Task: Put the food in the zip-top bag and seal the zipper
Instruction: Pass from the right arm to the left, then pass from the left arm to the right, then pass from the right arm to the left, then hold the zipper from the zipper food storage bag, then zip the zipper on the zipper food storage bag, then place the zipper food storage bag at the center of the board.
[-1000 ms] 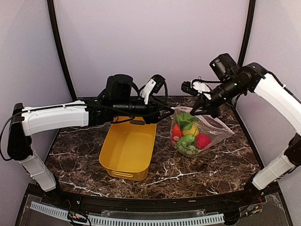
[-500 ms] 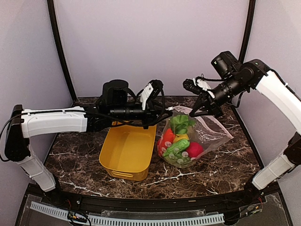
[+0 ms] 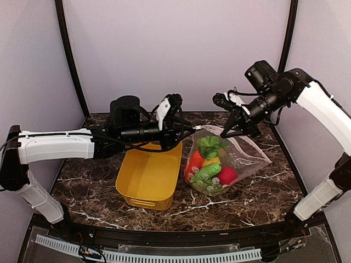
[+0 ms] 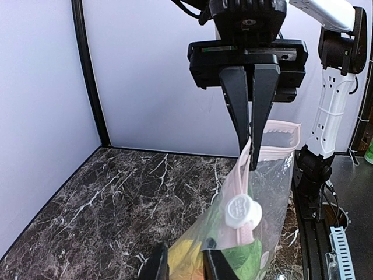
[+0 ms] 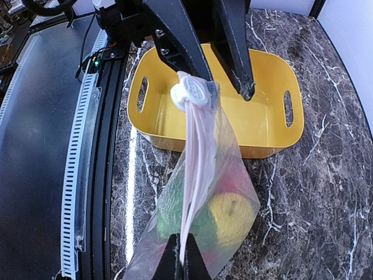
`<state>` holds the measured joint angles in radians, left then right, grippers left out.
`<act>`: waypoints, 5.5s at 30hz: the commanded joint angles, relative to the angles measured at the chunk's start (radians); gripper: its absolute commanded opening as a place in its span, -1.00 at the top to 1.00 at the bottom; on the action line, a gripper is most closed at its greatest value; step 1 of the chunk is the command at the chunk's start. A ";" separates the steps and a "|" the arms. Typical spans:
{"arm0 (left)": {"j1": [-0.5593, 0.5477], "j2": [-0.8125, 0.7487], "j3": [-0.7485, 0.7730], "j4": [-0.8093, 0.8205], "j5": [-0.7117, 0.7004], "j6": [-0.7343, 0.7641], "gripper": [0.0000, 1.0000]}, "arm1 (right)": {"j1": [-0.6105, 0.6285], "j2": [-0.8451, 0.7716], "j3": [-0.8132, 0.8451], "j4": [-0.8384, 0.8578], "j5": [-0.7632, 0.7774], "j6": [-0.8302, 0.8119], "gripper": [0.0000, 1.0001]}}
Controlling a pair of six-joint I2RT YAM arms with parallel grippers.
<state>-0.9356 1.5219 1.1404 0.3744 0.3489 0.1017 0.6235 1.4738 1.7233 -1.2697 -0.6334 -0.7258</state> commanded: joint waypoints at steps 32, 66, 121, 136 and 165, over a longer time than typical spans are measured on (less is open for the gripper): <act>-0.002 0.020 0.131 -0.119 0.145 -0.169 0.98 | 0.126 0.123 0.182 0.126 0.049 0.070 0.23; -0.005 0.074 0.149 -0.081 0.143 -0.120 0.55 | 0.158 0.089 0.150 0.152 0.098 0.098 0.94; 0.039 0.006 0.001 0.036 -0.203 -0.165 0.99 | -0.255 -0.112 -0.063 -0.027 0.121 -0.055 1.00; 0.060 -0.009 -0.037 0.062 -0.212 -0.176 0.99 | -0.537 -0.154 -0.156 -0.063 0.088 -0.188 1.00; 0.119 0.170 0.045 0.182 0.109 -0.131 0.50 | -0.542 -0.249 -0.359 0.233 -0.066 -0.223 0.64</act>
<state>-0.8116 1.7798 1.3388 0.5327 0.3233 0.0143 0.0792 1.3380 1.5764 -1.0679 -0.6319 -0.8871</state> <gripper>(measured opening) 0.132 0.080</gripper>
